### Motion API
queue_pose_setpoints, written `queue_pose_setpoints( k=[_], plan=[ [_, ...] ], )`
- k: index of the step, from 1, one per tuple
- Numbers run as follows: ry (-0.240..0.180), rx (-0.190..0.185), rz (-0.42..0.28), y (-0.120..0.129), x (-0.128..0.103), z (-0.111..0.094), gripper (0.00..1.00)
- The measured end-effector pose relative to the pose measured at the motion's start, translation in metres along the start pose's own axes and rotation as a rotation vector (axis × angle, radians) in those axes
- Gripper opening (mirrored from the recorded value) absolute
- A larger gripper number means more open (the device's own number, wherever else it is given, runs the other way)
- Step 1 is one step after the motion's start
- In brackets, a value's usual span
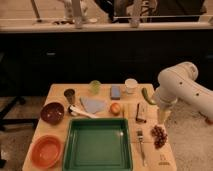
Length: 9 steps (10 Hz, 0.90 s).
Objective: Place banana in purple bowl
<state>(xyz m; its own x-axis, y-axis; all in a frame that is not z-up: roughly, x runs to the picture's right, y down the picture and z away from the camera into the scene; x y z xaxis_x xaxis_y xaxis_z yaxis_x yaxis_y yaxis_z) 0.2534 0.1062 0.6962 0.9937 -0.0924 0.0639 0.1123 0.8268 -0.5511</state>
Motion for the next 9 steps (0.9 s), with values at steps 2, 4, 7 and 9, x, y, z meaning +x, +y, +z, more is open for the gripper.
queue_pose_setpoints(
  k=[2, 4, 7, 9],
  plan=[
    [-0.005, -0.016, -0.024, -0.002, -0.006, 0.004, 0.80],
    [-0.010, -0.031, -0.052, -0.006, -0.016, 0.007, 0.80],
    [-0.011, -0.051, -0.103, -0.022, -0.038, 0.011, 0.80],
    [-0.004, -0.067, -0.131, -0.035, -0.048, 0.012, 0.80]
  ],
)
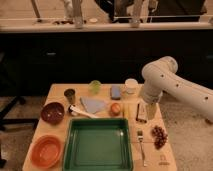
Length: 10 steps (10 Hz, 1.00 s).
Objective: Place banana in purple bowl
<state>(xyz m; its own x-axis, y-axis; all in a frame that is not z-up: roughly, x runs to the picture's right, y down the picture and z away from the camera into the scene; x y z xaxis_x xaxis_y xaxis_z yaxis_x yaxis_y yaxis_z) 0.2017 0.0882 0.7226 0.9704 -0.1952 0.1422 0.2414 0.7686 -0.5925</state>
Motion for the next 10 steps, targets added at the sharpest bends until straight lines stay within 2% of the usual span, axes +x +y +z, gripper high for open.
queue_pose_setpoints(
  k=[2, 6, 10],
  plan=[
    [-0.006, -0.007, -0.028, -0.016, -0.016, 0.002, 0.80],
    [-0.020, -0.056, -0.063, -0.033, -0.034, 0.021, 0.80],
    [-0.055, -0.101, -0.084, -0.045, -0.047, 0.038, 0.80]
  ],
)
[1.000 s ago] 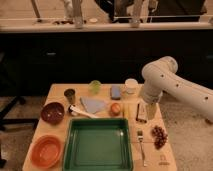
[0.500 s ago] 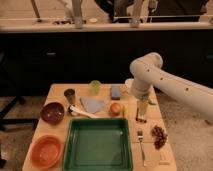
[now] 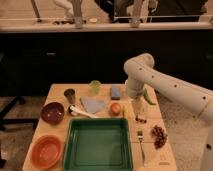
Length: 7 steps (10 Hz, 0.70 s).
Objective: Place banana in purple bowl
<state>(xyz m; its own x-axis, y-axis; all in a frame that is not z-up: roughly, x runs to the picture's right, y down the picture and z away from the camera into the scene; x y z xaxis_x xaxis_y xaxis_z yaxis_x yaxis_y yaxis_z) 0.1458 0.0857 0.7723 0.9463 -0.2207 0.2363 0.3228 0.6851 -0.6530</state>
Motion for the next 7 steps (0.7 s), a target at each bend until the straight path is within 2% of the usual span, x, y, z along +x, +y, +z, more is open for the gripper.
queue_pose_setpoints(
  k=[7],
  plan=[
    [-0.057, -0.055, -0.019, -0.024, -0.009, 0.024, 0.80]
  ],
)
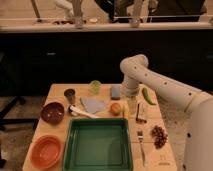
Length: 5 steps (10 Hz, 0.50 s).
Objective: Place banana in purple bowl
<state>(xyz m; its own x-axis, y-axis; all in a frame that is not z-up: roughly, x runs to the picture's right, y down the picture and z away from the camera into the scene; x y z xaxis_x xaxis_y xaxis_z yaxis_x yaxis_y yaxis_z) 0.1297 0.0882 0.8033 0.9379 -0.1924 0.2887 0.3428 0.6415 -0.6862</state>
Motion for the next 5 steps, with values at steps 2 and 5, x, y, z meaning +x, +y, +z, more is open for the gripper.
queue_pose_setpoints(
  k=[2, 5],
  plan=[
    [-0.019, -0.006, 0.006, -0.0049, 0.0017, 0.0021, 0.80],
    [-0.033, -0.012, -0.001, -0.0080, 0.0003, 0.0027, 0.80]
  ],
)
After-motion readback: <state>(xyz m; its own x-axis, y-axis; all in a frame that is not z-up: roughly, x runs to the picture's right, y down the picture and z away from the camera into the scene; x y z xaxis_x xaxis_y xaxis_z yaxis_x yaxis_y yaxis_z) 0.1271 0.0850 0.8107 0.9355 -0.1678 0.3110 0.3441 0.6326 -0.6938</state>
